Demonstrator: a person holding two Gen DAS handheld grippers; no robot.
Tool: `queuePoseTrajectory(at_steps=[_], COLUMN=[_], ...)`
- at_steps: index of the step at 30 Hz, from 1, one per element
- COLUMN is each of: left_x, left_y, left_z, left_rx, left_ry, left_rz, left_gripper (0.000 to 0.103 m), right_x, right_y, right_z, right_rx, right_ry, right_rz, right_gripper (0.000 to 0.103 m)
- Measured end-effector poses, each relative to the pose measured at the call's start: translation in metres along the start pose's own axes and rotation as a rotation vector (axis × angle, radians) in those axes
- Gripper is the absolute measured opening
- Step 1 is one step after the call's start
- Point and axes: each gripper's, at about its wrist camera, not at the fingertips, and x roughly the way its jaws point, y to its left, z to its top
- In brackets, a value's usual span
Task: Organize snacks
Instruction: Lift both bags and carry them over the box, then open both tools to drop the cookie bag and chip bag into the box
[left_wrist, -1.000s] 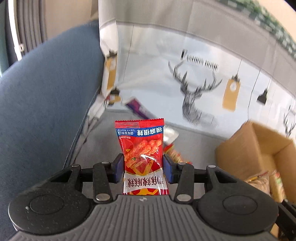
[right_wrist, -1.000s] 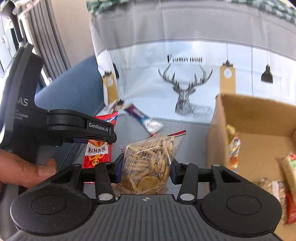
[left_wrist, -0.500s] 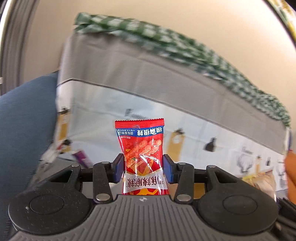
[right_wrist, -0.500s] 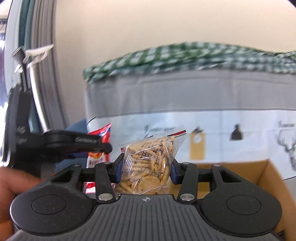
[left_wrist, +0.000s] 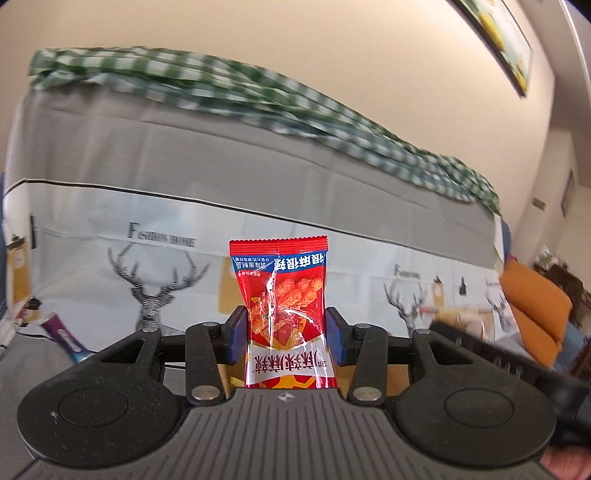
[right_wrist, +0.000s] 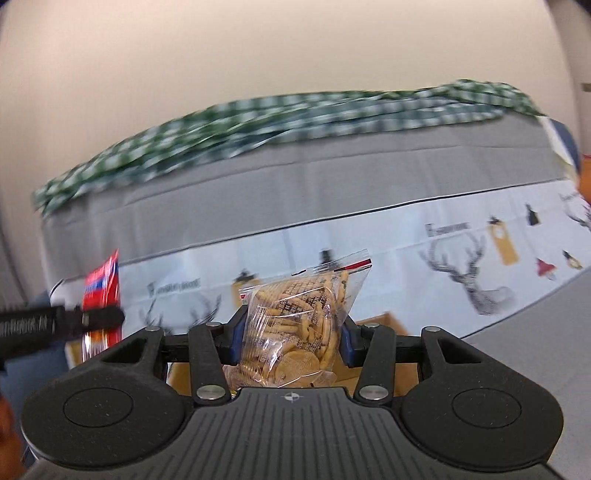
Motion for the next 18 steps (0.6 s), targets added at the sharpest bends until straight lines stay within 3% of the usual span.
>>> queuePoseTrajectory(at_steps=[6, 13, 18], left_x=[0.001, -0.002, -0.001], left_y=[-0.014, -0.029, -0.038], left_z=[-0.005, -0.008, -0.009], left_rx=[0.032, 0.087, 0.126], left_ry=[-0.002, -0.024, -0.018], left_rz=[-0.067, -0.128, -0.159], left_gripper=[0.048, 0.048, 0.049], right_x=[-0.007, -0.028, -0.030], right_y=[-0.011, -0.005, -0.009], right_z=[0.001, 0.002, 0.005], right_rx=[0.017, -0.075, -0.072], right_ry=[-0.043, -0.194, -0.212], right_rz=[-0.030, -0.051, -0.062], right_gripper=[0.049, 0.049, 0.049])
